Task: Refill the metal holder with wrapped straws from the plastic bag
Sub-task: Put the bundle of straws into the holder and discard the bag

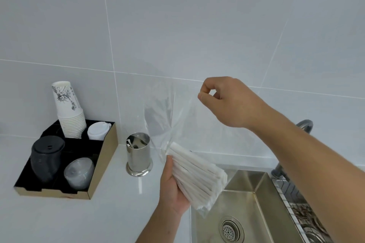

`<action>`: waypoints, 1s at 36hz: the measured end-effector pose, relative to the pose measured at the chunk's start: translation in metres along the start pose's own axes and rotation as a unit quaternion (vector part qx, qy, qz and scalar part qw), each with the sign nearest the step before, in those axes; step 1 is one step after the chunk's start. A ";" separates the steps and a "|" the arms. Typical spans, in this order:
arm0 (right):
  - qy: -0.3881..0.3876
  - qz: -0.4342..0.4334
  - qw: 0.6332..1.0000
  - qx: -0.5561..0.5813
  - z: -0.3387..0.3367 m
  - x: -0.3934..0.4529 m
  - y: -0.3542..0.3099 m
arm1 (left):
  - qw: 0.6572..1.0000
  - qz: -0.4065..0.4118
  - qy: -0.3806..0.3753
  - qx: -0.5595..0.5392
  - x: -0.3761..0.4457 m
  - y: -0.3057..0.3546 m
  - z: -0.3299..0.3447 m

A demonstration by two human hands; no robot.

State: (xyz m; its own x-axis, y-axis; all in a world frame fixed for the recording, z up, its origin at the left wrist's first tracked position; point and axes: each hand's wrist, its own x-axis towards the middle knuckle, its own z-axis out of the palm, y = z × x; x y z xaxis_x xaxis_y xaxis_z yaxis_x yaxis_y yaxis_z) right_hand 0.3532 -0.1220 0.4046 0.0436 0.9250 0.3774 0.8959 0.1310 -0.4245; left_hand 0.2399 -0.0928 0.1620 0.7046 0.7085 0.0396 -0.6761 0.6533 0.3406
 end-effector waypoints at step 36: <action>0.215 0.151 0.930 0.258 0.098 -0.041 -0.001 | 0.995 0.079 0.047 0.042 0.009 0.100 -0.018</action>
State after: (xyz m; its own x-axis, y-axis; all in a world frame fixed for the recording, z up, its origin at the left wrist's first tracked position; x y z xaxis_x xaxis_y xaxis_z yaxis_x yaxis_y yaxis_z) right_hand 0.3070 -0.1248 0.3091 0.5302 0.7341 0.4243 0.4877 0.1453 -0.8608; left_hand 0.1751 -0.0164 0.1792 0.5644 0.8254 0.0121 -0.7540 0.5094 0.4146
